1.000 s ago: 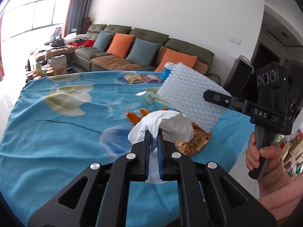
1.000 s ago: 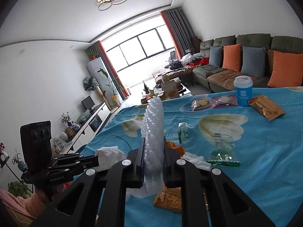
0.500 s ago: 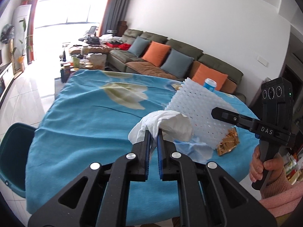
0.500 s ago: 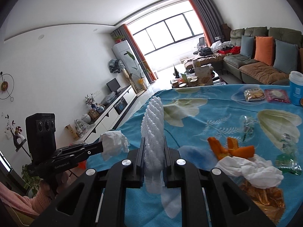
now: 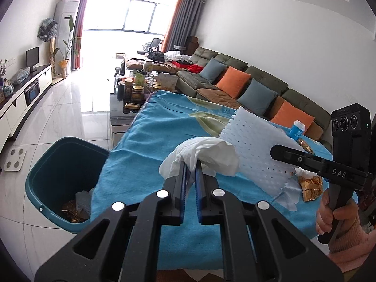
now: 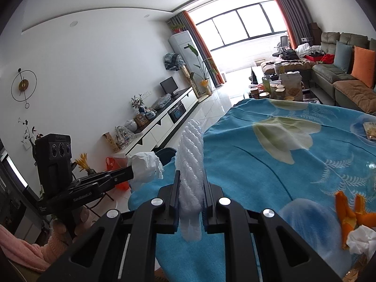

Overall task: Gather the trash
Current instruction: 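Carry the tissue and foam net in both grippers over the teal bin, then open both grippers to drop the tissue and foam net into the bin, then move both open grippers back over the table trash, then grasp the gold foil wrapper with the left gripper while the right grasps white tissue, then carry the wrapper and tissue in both grippers over the teal bin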

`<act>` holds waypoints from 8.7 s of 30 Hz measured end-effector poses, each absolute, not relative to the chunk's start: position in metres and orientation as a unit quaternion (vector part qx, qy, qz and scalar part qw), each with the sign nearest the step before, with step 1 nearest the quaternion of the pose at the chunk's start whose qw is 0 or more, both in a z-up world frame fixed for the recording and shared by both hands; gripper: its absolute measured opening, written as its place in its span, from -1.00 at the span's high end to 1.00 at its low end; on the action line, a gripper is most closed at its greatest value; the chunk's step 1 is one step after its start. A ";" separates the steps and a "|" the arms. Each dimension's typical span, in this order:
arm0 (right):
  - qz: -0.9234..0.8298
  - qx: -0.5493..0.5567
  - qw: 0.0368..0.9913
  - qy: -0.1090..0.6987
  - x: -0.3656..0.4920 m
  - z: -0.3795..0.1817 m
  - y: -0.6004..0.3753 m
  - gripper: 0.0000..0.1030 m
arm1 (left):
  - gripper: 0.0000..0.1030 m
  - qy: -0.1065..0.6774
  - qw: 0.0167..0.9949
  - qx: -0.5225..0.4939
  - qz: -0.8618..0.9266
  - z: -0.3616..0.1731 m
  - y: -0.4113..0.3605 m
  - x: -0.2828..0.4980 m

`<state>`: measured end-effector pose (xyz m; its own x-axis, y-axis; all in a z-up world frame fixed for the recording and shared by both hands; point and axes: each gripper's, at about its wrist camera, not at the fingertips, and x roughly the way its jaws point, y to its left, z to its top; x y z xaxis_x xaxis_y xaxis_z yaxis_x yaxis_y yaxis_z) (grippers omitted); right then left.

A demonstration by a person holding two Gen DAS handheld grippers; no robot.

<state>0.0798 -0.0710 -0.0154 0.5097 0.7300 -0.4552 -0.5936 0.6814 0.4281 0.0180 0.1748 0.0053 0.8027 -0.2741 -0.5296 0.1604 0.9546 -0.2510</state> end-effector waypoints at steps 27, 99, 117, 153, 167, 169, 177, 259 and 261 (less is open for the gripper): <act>0.468 0.070 0.806 0.357 0.130 -0.011 0.066 0.73 | 0.85 0.297 0.944 -0.140 0.039 -0.011 0.298 0.012; 0.393 0.059 0.850 0.345 0.109 -0.010 0.020 0.07 | -0.02 0.326 0.937 -0.102 -0.071 -0.053 0.197 0.060; 0.144 0.118 0.931 0.315 0.048 -0.021 -0.200 0.07 | -0.03 0.349 0.878 0.000 -0.326 -0.056 -0.024 0.062; 0.111 0.204 0.906 0.355 0.015 -0.077 -0.292 0.22 | 0.64 0.449 0.794 -0.021 -0.410 -0.087 -0.130 0.092; 0.121 0.194 0.898 0.375 0.034 -0.084 -0.281 0.53 | 0.72 0.417 0.826 -0.010 -0.380 -0.073 -0.082 0.073; 0.120 0.195 0.898 0.375 0.033 -0.083 -0.282 0.68 | 0.75 0.412 0.830 -0.007 -0.376 -0.072 -0.077 0.070; 0.122 0.192 0.905 0.360 0.019 -0.069 -0.282 0.72 | 0.77 0.398 0.847 -0.006 -0.353 -0.064 -0.058 0.065; 0.450 0.059 0.813 0.365 0.125 -0.022 0.068 0.72 | 0.80 0.314 0.941 -0.119 0.045 -0.014 0.298 0.011; 0.450 0.052 0.813 0.367 0.128 -0.023 0.077 0.72 | 0.80 0.318 0.939 -0.122 0.052 -0.017 0.306 0.012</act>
<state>0.1276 0.0768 -0.0229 0.3257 0.7687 -0.5505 -0.6924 0.5904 0.4147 0.0116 0.3055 -0.0172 0.7929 0.0202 -0.6090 -0.1751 0.9648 -0.1960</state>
